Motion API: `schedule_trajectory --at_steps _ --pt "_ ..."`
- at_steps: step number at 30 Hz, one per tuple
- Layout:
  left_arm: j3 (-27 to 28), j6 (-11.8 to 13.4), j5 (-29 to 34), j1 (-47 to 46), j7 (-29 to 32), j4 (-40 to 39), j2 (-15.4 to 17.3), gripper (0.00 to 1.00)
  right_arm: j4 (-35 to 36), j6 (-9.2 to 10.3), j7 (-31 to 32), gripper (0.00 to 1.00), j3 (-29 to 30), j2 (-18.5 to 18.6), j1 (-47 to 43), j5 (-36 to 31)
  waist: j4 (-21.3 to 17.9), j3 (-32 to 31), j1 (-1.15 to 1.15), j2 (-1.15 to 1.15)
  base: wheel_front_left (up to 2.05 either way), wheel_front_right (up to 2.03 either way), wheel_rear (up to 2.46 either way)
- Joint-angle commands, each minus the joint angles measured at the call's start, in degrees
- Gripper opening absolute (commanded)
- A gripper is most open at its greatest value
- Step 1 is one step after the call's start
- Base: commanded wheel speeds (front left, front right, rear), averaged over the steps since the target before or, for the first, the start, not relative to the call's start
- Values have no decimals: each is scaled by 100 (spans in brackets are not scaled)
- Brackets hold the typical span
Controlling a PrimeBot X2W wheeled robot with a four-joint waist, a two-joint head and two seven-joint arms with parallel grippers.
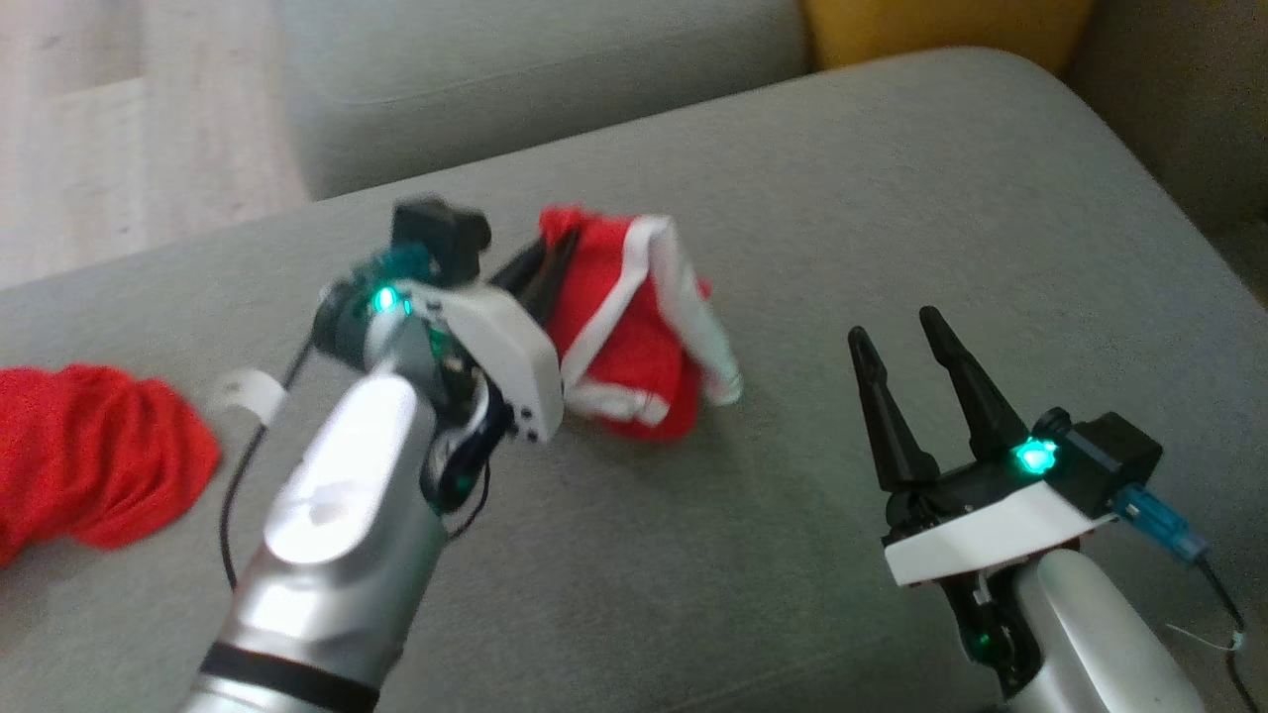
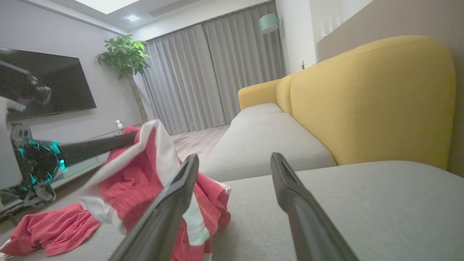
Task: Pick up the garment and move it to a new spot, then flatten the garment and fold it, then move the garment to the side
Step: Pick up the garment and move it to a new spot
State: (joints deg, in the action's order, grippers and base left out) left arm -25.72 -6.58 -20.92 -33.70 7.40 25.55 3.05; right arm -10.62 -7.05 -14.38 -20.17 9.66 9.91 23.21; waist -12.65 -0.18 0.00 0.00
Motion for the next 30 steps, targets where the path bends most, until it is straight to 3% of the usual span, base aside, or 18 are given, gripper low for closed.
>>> schedule_trajectory --at_steps 1,2,6,11,19,26,30 --pt "53 -7 42 -178 -249 295 67 81 211 -44 -62 100 -111 44 219 42 -424 186 0 0 0 0 0" --pt "16 2 62 -150 -363 531 59 100 219 -44 -62 100 -113 55 216 50 -464 211 0 0 0 0 0" --pt "-58 2 17 -133 -732 1219 31 100 245 -44 -62 100 -72 120 186 70 -460 282 0 0 0 0 0" --pt "-1 -6 -72 -285 -1128 1406 39 100 268 -44 -62 100 -5 162 160 53 -236 263 0 0 0 0 0" --pt "400 83 -276 -177 -1620 695 479 100 315 -44 -62 100 109 226 23 12 387 47 0 0 0 0 0" --pt "968 662 -416 1005 -2129 -541 729 100 340 -44 -62 100 203 279 -130 -16 789 -30 0 0 0 0 0" --pt "1530 1173 -79 2143 -2235 -1527 562 100 348 -44 -62 100 233 290 -224 -8 924 -29 0 0 0 0 0"
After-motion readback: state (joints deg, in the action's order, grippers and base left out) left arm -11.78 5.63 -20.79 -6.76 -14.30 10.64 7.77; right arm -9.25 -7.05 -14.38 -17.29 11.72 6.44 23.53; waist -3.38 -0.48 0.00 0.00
